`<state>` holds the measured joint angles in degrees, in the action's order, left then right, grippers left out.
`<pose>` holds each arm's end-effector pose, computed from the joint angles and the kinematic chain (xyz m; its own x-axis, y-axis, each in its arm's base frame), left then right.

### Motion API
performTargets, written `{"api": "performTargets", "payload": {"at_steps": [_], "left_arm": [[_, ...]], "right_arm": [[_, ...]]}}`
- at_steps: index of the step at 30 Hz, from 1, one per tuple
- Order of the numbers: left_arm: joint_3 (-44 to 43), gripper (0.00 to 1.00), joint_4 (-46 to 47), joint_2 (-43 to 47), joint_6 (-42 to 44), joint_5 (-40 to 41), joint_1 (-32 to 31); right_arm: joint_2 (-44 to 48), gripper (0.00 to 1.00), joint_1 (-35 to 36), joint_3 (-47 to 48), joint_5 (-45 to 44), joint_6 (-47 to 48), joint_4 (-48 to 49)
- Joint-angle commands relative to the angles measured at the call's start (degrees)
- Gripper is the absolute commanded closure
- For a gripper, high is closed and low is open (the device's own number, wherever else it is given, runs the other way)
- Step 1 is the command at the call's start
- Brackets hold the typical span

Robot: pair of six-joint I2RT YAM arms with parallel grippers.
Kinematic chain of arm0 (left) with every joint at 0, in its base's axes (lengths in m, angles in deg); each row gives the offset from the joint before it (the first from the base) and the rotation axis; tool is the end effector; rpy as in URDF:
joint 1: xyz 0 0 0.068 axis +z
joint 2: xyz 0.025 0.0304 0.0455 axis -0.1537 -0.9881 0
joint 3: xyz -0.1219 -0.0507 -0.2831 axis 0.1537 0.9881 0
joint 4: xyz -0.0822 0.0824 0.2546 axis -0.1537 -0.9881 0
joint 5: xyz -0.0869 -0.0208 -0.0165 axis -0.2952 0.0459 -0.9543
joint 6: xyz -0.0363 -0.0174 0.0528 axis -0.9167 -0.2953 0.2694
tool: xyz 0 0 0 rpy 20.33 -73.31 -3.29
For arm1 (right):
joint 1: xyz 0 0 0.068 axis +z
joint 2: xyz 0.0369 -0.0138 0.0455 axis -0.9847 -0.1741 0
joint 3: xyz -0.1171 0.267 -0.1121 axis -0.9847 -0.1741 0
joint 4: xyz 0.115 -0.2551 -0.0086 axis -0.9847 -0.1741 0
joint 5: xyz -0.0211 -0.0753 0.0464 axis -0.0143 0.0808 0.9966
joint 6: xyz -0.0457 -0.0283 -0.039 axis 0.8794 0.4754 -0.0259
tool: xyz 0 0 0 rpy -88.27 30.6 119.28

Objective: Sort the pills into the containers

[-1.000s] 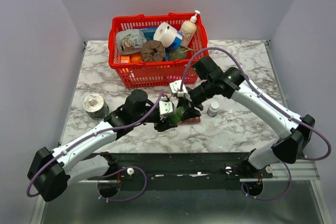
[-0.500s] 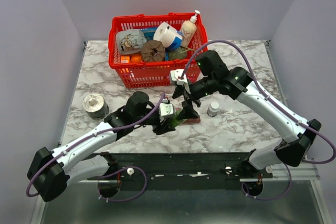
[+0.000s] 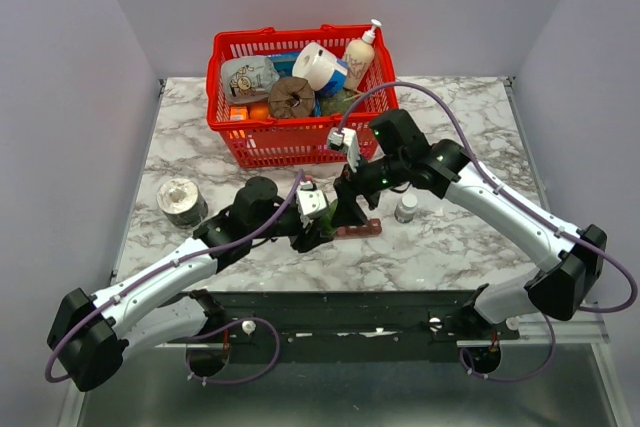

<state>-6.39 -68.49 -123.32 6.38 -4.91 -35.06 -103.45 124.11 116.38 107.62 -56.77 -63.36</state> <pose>0.1434 -0.1752 0.2853 -0.1440 0.3079 -0.9405 0.9649 0.2546 -0.0644 0.2113 0.2483 0.3839 -0.4041 -0.5310 -0.7448 -0.9147 0.2305 0.3320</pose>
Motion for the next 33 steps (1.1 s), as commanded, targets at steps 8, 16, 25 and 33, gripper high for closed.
{"api": "performTargets", "payload": {"at_steps": [8, 16, 25, 33], "left_arm": [[-0.8, 1.0, 3.1, 1.0, -0.8, 3.1, -0.1], [-0.7, 1.0, 1.1, 1.6, 1.7, 1.2, 0.0], [-3.9, 1.0, -6.8, -1.0, 8.0, -9.4, 0.2], [-2.0, 1.0, -6.2, 1.5, 8.6, -8.0, 1.0]], "right_arm": [[-2.5, 0.32, -0.2, 2.6, 1.8, -1.9, -0.7], [-5.8, 0.8, -0.1, 9.2, 10.8, 10.2, -7.6], [-0.6, 0.79, 0.2, 8.2, 21.0, 61.1, -15.5], [-5.8, 0.8, 0.2, 14.7, 16.4, 54.5, -18.0]]}}
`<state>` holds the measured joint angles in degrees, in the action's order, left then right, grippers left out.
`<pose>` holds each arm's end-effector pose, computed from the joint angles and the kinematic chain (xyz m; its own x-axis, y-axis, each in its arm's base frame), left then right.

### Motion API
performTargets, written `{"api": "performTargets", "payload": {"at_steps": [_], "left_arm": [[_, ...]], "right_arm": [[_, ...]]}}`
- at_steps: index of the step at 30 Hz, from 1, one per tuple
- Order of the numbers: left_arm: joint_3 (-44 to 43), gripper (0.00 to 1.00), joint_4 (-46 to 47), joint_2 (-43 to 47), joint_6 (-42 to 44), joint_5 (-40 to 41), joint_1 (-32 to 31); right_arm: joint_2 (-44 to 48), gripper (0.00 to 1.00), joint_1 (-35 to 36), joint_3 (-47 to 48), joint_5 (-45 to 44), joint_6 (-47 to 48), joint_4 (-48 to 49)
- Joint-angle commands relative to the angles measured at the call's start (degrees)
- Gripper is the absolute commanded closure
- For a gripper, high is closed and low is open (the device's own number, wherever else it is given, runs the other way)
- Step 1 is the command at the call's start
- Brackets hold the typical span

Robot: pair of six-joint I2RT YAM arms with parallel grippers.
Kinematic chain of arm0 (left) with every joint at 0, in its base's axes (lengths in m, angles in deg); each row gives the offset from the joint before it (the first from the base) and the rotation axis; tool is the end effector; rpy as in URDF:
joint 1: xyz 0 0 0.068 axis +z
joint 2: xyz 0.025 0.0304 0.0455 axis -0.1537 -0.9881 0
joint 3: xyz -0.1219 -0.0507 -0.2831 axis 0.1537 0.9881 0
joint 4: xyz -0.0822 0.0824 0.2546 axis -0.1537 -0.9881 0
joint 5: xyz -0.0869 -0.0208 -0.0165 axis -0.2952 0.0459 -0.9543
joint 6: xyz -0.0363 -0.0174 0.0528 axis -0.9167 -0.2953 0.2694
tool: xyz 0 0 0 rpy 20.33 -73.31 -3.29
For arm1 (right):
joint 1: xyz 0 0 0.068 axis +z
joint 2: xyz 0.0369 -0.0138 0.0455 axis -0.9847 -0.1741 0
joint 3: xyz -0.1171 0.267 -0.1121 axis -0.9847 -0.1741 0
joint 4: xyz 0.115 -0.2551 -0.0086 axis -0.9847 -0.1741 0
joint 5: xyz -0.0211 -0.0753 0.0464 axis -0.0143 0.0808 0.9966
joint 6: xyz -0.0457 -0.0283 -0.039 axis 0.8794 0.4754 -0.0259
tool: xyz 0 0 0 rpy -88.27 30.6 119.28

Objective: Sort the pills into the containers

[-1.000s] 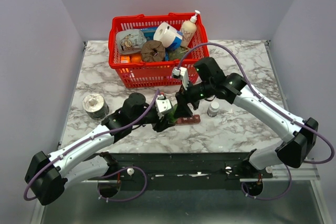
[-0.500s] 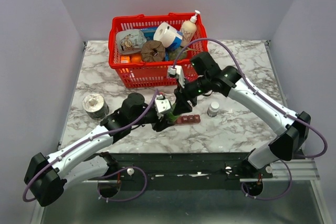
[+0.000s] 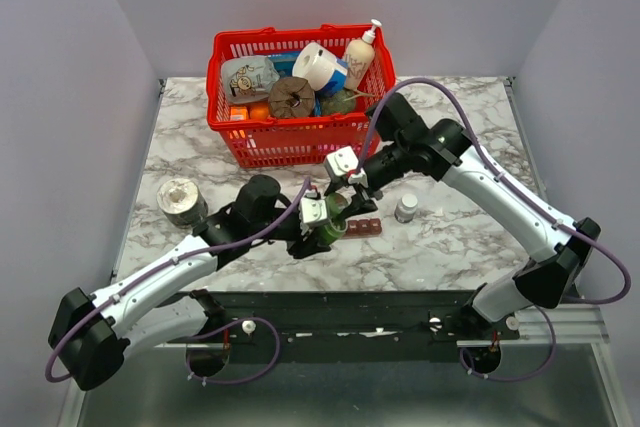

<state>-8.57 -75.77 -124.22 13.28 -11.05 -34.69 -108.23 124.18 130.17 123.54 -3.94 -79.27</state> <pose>0.1387 -0.1752 0.2843 -0.0954 0.3777 -0.9210 0.9906 0.1270 -0.0505 0.2016 0.2540 0.4264 0.3827 -0.3714 -0.8459 -0.8801 -0.4251 -0.2115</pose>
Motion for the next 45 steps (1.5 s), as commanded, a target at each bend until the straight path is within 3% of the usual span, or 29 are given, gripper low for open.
{"api": "performTargets", "payload": {"at_steps": [1, 7, 11, 17, 25, 38, 45], "left_arm": [[0.6, 1.0, 1.2, 3.1, 1.7, -1.5, 1.0], [3.5, 1.0, -0.2, 3.8, 5.1, 1.6, 1.8], [4.2, 1.0, -2.1, 2.0, 8.0, 5.0, 2.0], [3.1, 1.0, -3.7, -2.7, 12.2, 10.4, 2.0], [-4.2, 1.0, -10.8, -12.4, 16.4, 15.9, 1.6], [-18.3, 1.0, -26.6, -26.9, 14.2, 29.0, -3.2], [-23.3, 1.0, -30.3, -32.1, 11.9, 32.4, -5.2]], "right_arm": [[-0.7, 0.8, 0.0, 0.0, 0.0, -1.5, -1.1], [1.4, 0.8, -3.8, -4.3, -7.5, -19.1, 4.1], [3.3, 0.83, -8.8, -7.3, -7.9, -23.2, 3.8], [6.2, 0.83, -23.4, -12.6, 0.8, -24.9, 5.7], [3.9, 0.83, -41.2, -20.4, 2.7, -31.3, 14.3], [1.4, 0.83, -45.5, -25.0, -0.1, -33.0, 16.8], [-0.7, 0.83, -48.1, -25.0, 0.3, -32.8, 16.1]]}}
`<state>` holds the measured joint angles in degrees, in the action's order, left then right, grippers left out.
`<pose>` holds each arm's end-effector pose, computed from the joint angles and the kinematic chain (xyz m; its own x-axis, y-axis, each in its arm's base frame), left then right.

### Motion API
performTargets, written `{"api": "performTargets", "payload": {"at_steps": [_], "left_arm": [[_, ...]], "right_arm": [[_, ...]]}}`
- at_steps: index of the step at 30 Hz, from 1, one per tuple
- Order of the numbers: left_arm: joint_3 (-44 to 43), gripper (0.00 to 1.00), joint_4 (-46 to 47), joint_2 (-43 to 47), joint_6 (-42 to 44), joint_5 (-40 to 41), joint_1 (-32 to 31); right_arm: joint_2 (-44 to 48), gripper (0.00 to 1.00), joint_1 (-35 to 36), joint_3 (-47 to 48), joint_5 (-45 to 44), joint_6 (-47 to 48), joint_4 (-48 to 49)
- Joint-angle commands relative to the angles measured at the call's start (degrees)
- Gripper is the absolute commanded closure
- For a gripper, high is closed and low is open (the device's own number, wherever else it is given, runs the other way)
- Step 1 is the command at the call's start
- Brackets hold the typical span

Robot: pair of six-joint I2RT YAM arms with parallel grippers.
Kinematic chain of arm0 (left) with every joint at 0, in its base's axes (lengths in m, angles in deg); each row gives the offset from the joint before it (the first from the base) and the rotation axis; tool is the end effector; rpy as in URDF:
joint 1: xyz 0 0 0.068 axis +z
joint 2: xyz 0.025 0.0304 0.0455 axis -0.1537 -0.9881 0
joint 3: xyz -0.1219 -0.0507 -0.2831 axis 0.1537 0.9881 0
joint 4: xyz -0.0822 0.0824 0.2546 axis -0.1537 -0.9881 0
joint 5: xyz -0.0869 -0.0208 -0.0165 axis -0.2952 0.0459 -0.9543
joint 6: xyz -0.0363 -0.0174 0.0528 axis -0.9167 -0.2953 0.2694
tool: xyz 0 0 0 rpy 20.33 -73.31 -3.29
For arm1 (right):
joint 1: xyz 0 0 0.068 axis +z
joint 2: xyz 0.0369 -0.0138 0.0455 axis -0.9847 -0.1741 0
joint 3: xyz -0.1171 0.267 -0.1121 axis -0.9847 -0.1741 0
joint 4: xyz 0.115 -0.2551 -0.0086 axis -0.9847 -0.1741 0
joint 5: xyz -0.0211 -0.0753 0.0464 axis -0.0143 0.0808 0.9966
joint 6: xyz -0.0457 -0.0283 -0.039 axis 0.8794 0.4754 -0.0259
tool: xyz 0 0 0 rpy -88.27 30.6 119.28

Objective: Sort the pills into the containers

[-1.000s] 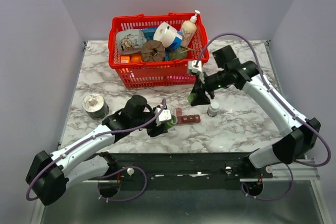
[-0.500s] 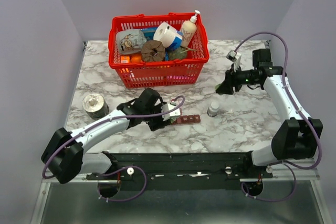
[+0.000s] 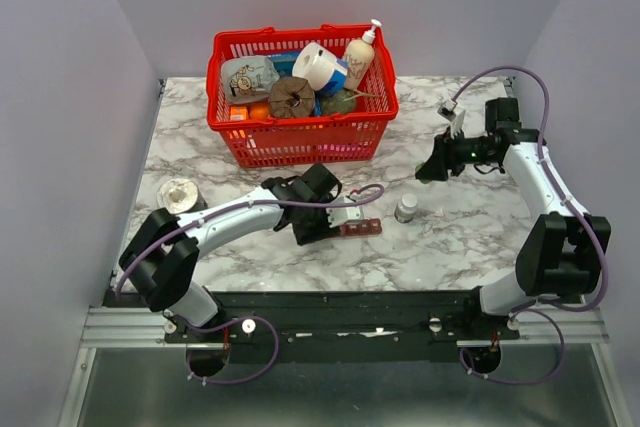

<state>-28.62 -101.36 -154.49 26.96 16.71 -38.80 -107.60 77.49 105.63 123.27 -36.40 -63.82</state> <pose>0.2062 -0.2384 0.2306 -0.1614 0.8817 -0.4434 0.9720 0.2197 0.0831 0.3226 0.0274 0.3061 -0.6136 -0.2594 -0.7458 -0.7157 0.5816 0.3866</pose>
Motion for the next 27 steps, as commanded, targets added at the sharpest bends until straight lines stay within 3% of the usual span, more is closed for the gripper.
{"api": "performTargets", "payload": {"at_steps": [1, 14, 19, 23, 27], "left_arm": [[-3.8, 1.0, -5.1, -3.0, -1.9, 5.1, -1.4], [-10.9, 1.0, -9.6, -9.0, -3.6, 8.0, -4.1], [-7.0, 1.0, -0.8, -1.7, -5.3, 2.3, -3.9], [-1.5, 1.0, 8.6, 5.8, -8.4, -5.0, -3.9], [11.0, 1.0, 27.9, 15.7, -12.2, -11.2, -3.9]], "right_arm": [[-1.6, 0.83, -1.6, -0.4, 0.9, -0.4, 0.2], [-2.5, 0.83, -2.3, 0.2, 1.8, 1.1, -1.5], [-4.2, 0.83, -2.4, -0.4, -0.1, 1.7, -1.2], [-7.7, 0.82, -2.4, -1.2, -12.1, 1.7, 1.5], [-11.1, 0.8, -2.4, -1.2, -17.5, 1.2, 2.0]]}}
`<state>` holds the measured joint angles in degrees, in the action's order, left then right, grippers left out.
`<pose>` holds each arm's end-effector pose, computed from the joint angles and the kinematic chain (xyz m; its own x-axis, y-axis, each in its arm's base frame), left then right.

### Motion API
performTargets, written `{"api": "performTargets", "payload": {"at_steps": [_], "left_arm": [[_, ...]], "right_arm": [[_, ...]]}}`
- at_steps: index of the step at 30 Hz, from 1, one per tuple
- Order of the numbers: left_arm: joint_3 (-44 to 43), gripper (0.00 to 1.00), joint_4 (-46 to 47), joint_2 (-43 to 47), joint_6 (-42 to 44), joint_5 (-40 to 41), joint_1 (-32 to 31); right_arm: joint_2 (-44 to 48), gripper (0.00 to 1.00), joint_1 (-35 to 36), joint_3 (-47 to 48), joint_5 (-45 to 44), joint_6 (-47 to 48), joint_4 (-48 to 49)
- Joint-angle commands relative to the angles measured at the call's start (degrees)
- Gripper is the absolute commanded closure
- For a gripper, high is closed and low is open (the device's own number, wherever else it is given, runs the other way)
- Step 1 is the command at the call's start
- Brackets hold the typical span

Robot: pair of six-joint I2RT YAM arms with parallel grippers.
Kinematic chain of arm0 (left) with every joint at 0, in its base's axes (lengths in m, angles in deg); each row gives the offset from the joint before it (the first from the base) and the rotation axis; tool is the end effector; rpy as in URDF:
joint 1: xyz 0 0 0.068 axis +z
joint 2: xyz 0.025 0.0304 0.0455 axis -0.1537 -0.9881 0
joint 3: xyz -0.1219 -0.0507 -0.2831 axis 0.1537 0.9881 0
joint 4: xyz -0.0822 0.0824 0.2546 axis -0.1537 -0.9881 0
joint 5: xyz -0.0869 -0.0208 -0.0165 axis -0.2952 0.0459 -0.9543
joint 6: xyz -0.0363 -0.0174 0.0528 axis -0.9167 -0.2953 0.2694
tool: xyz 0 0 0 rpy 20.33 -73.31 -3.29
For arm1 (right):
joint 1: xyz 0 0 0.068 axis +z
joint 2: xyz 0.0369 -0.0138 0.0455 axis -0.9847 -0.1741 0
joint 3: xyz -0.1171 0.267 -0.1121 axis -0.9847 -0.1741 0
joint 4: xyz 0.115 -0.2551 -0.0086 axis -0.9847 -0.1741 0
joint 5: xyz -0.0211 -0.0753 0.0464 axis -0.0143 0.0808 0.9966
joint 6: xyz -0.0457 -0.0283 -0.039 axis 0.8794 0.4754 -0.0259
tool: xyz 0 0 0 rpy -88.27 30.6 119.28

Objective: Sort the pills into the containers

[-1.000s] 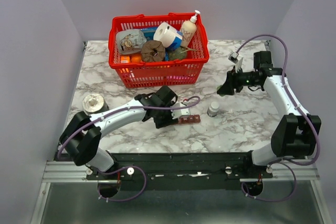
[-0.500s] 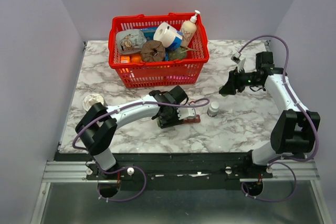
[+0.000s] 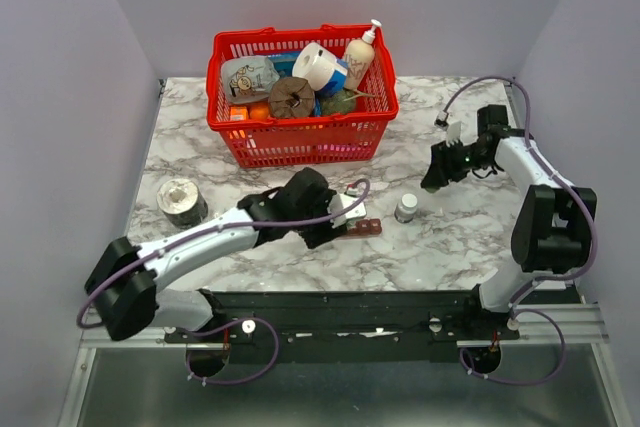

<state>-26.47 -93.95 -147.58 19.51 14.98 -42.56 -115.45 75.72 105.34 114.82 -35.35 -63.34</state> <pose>0.1835 -0.2456 0.2621 -0.1566 0.7678 -0.6212 0.9607 0.2644 0.0846 0.3485 0.0103 0.2567 -0.7243 -0.2947 -0.6234 -0.6137 0.6875 0.3881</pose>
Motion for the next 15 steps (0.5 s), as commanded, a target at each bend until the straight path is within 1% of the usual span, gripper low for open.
{"api": "performTargets", "payload": {"at_steps": [1, 2, 3, 5, 6, 9, 13, 15], "left_arm": [[11.1, 1.0, 24.3, 12.5, -6.4, -10.0, -0.1], [13.1, 1.0, 27.4, 13.9, -7.4, -10.0, -0.1], [16.2, 1.0, 33.0, 15.2, -8.2, -10.7, -0.1], [18.7, 1.0, 37.7, 18.0, -10.5, -11.1, -0.1], [20.5, 1.0, 42.0, 18.7, -11.4, -11.3, -0.1], [22.6, 1.0, 48.2, 20.0, -14.4, -12.1, 0.0], [24.2, 1.0, 52.3, 20.7, -16.4, -12.5, 0.0], [25.9, 1.0, 56.0, 21.5, -17.7, -12.5, 0.0]], "right_arm": [[-3.6, 0.8, -0.6, -0.9, -10.1, 0.0, 2.0], [-4.3, 0.79, -0.6, -1.0, -13.0, -0.3, 2.5], [-4.5, 0.78, -0.6, -1.3, -14.8, -0.4, 3.1], [-5.2, 0.76, -0.6, -1.3, -19.6, -0.4, 4.3], [-6.0, 0.75, -0.6, -1.4, -20.8, -0.3, 4.7], [-7.5, 0.73, -0.5, -1.3, -24.0, -0.2, 5.1], [-9.0, 0.69, -0.5, -1.7, -27.0, 0.0, 5.7], [-9.8, 0.64, -0.5, -1.7, -28.1, 0.1, 5.7]]}}
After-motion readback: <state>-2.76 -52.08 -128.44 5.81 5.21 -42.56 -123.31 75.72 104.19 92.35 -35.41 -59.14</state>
